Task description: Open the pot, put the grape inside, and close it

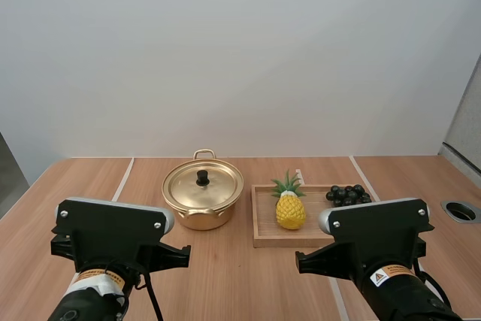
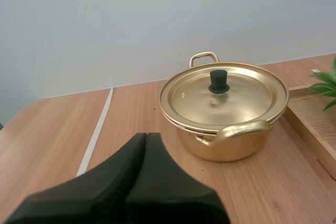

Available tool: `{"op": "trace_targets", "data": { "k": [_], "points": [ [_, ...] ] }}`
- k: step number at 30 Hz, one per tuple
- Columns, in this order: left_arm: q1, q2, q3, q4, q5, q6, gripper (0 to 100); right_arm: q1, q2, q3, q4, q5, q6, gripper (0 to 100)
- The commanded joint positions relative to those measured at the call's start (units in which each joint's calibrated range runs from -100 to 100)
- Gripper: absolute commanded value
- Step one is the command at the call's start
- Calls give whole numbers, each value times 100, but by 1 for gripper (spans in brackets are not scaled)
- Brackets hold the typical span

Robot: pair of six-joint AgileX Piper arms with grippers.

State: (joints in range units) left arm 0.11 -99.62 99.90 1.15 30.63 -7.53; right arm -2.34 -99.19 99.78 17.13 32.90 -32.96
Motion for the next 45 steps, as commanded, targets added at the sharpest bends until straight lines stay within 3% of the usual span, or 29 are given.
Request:
{"op": "trace_targets", "data": {
  "k": [1, 25, 30, 41, 45],
  "points": [
    [-17, -38, 10, 35, -61, -58, 0, 7, -38, 22, 20, -108, 16, 0],
    [-17, -38, 10, 35, -119, -58, 0, 7, -38, 22, 20, -108, 16, 0],
    [-11, -38, 10, 35, -320, -58, 0, 7, -38, 22, 388, -108, 16, 0],
    [-11, -38, 10, 35, -322, -58, 0, 7, -38, 22, -227, -1980, 16, 0],
    [-11, -38, 10, 35, -322, -58, 0, 7, -38, 22, -525, -2039, 16, 0]
  ]
}}
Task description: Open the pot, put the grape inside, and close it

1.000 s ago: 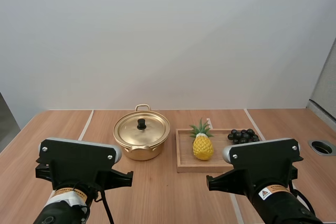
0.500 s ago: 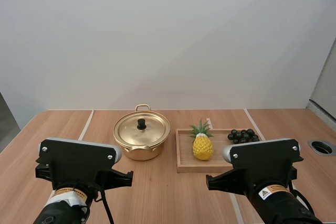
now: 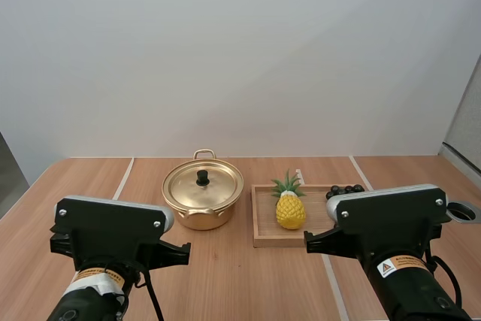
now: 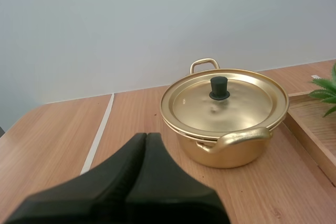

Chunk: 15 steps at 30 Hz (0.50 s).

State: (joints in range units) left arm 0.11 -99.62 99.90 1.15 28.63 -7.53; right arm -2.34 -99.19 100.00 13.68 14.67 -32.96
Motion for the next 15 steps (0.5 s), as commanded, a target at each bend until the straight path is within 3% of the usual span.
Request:
{"op": "trace_targets", "data": {
  "k": [1, 5, 9, 15],
  "points": [
    [-11, -38, 10, 35, -123, -58, 0, 7, -38, 0, -181, -216, 16, 0],
    [-11, -38, 10, 35, -444, -58, 0, 7, -38, 0, -489, -216, -16, 0],
    [-11, -38, 10, 47, -1947, 229, 0, 7, -38, 0, -1824, -791, -228, 0],
    [-11, -38, 10, 131, -4447, 1539, 0, 7, -38, -66, -1998, -2786, -298, 0]
  ]
}}
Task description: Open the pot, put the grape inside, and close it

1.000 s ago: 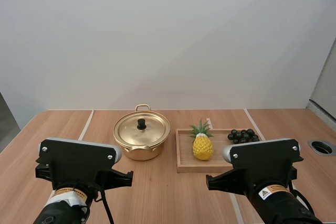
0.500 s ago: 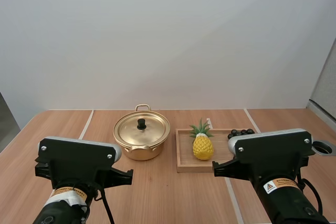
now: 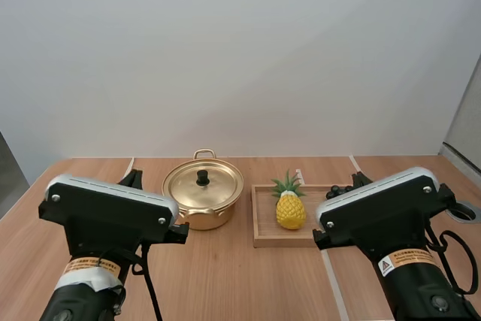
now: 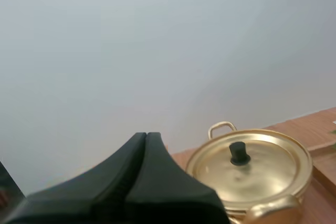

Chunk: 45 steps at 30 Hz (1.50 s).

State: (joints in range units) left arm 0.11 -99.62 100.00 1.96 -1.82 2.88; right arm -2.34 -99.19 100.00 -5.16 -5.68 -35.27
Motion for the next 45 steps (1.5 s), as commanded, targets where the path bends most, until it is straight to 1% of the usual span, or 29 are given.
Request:
{"op": "trace_targets", "data": {
  "k": [1, 2, 3, 4, 6, 8, 10, 11, 14, 16, 18, 19, 21, 23, 26, 27, 29, 32, 35, 36, 42, 45],
  "points": [
    [-11, -38, 0, 50, -2000, 634, 0, 7, -38, -244, -102, -790, -67, 0],
    [-11, -38, 0, 50, -2686, 665, 0, 7, -38, -457, 60, -710, -56, 0],
    [-11, -38, 0, 50, -3022, 665, 0, 7, -38, -646, 204, -660, -56, 0],
    [-11, -38, 0, -10, -3296, 652, 0, 7, -38, -896, 516, -567, -56, 0],
    [-11, -38, -212, -426, -3325, 554, 0, 7, -38, -1358, 1135, -424, -56, 0],
    [-11, -38, -587, -1301, -2982, 551, 0, 7, -38, -1894, 1572, -216, -56, 0],
    [-11, -38, -980, -1992, -2492, 700, 0, 7, 1, -2456, 1716, 233, -56, 0],
    [-11, -38, -1226, -2199, -2125, 750, 0, 7, 61, -2752, 1730, 452, -56, 0],
    [-11, 42, -2085, -2323, -902, 772, 0, 7, 392, -3635, 1730, 1437, -56, 0],
    [-11, 259, -2629, -2323, -425, 772, 0, 7, 736, -4269, 1730, 2298, 71, 0],
    [-11, 540, -3177, -2323, -175, 772, 0, 7, 1198, -5061, 1631, 3247, 372, 0],
    [-9, 788, -3566, -2323, 37, 772, 0, 7, 1446, -5475, 1475, 3778, 658, 0],
    [-9, 1098, -4171, -2323, 430, 772, 0, 7, 1905, -6241, 953, 4726, 1372, 0],
    [-9, 1515, -4864, -2312, 1144, 701, 0, 7, 2434, -7114, 215, 5852, 2223, 0],
    [-9, 2125, -5816, -2283, 2451, 440, 0, 7, 3134, -8234, -533, 7316, 2791, 0],
    [-9, 2341, -6140, -2226, 2841, 276, 0, 7, 3317, -8523, -656, 7675, 2852, 0],
    [-9, 2740, -6679, -1976, 3421, -75, 0, 7, 3750, -9180, -678, 8467, 2854, 0],
    [-9, 3392, -7459, -1296, 4114, -671, 0, 7, 4345, -9932, -678, 9431, 2854, 0],
    [-9, 3999, -8110, -698, 5022, -1071, 0, 7, 4862, -10350, -708, 10326, 2845, 0],
    [-9, 4218, -8322, -627, 5383, -1104, 0, 7, 5030, -10397, -719, 10568, 2822, 0],
    [-9, 5369, -9347, -670, 7317, -1104, 0, 7, 5854, -10429, -804, 10568, 2823, 0],
    [-9, 5797, -9687, -750, 8142, -1104, 0, 7, 6057, -10326, -936, 10568, 2823, 0]
  ]
}}
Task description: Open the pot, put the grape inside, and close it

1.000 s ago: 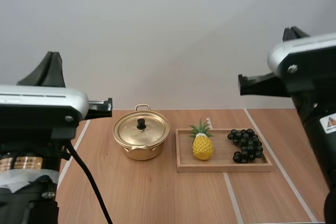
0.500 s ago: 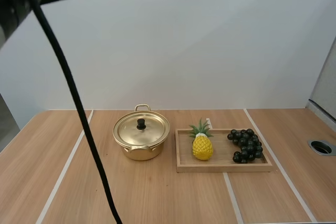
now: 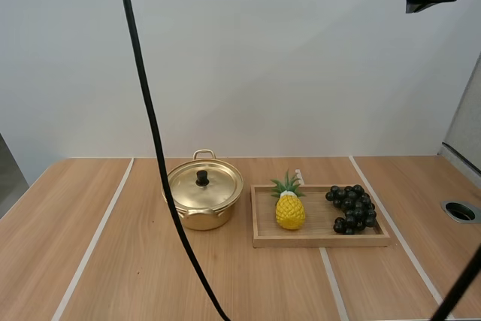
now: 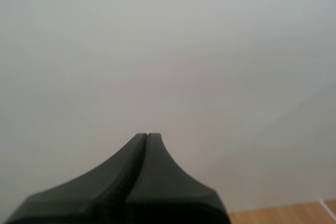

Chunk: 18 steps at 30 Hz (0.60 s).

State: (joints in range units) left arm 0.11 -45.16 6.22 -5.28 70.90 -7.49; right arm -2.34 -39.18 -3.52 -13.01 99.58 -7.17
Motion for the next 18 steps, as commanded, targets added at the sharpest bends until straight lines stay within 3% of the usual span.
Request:
{"op": "trace_targets", "data": {
  "k": [1, 16, 18],
  "points": [
    [-9, 485, -387, -27, 1122, -67, 0, 7, 71, 62, -161, 42, 13, 0],
    [-9, 1094, -445, -48, 1796, -67, 0, 7, 119, 173, -161, 42, 25, 0],
    [-9, 1094, -445, -47, 1796, -67, 0, 7, 119, 173, -161, 42, 61, 7]
  ]
}}
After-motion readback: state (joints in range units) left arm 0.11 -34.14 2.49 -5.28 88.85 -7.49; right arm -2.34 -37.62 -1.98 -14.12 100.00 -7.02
